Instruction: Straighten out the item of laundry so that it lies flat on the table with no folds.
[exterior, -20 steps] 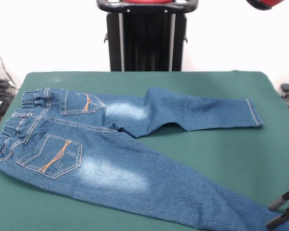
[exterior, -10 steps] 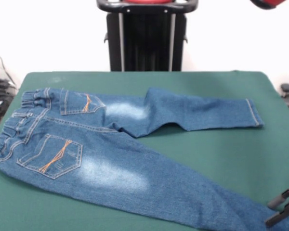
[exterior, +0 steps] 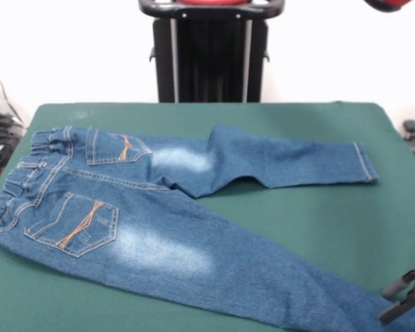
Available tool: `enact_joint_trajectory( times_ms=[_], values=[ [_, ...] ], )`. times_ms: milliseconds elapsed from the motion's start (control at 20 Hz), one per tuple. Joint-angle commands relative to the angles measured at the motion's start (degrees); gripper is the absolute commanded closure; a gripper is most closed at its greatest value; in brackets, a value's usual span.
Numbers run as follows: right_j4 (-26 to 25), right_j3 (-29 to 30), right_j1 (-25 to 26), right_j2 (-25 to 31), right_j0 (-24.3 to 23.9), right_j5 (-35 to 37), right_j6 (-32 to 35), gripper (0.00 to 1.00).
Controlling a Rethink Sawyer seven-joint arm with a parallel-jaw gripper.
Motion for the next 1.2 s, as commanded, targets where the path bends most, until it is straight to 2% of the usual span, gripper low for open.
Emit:
enact_joint_trajectory(
  times_ms=[50, 700, 1200],
  values=[
    [-4.8, -5.6, 3.6, 6.3, 0.8, 1.9, 9.0, 1.0],
    [-3.9, -9.1, 3.5, 3.3, -1.3, 2.3, 11.5, 1.0],
    [-0.1, -14.9, 2.7, -0.6, -2.8, 5.1, 18.2, 1.0]
  ],
)
